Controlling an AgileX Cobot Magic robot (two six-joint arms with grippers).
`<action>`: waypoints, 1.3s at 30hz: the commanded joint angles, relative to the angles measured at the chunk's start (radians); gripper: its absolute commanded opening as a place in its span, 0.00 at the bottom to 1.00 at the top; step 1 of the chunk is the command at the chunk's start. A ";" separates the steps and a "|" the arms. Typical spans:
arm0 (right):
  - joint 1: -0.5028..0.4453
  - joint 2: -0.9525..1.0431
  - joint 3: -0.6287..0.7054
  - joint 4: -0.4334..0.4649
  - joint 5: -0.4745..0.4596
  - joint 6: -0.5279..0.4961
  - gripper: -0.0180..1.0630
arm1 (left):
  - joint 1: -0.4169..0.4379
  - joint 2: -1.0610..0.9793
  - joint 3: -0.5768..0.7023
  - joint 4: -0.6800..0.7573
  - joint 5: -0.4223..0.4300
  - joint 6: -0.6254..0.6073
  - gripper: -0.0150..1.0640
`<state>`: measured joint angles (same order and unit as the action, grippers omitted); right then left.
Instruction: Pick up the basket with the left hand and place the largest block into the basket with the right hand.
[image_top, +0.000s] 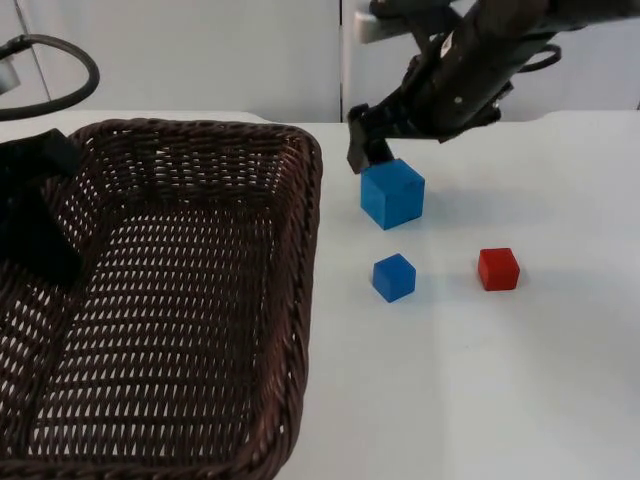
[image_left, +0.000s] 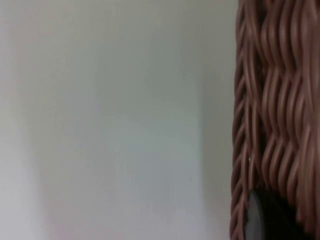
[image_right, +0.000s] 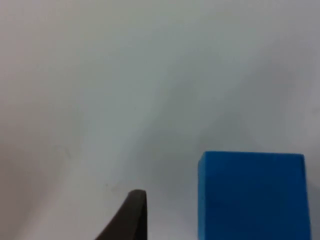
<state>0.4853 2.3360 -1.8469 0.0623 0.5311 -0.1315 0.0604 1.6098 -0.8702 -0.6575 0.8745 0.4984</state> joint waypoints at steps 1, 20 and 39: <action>0.001 0.031 -0.023 0.003 -0.008 0.011 0.99 | -0.004 -0.013 0.001 -0.014 0.010 -0.001 0.01; 0.001 0.117 -0.025 -0.009 -0.152 0.011 0.97 | -0.004 -0.009 0.001 -0.010 0.009 -0.001 0.01; 0.001 0.122 -0.025 -0.009 -0.076 0.035 0.78 | -0.004 -0.008 0.001 -0.008 0.006 -0.001 0.01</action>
<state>0.4853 2.4581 -1.8649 0.0567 0.4506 -0.0984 0.0604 1.6098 -0.8702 -0.6504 0.8708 0.4984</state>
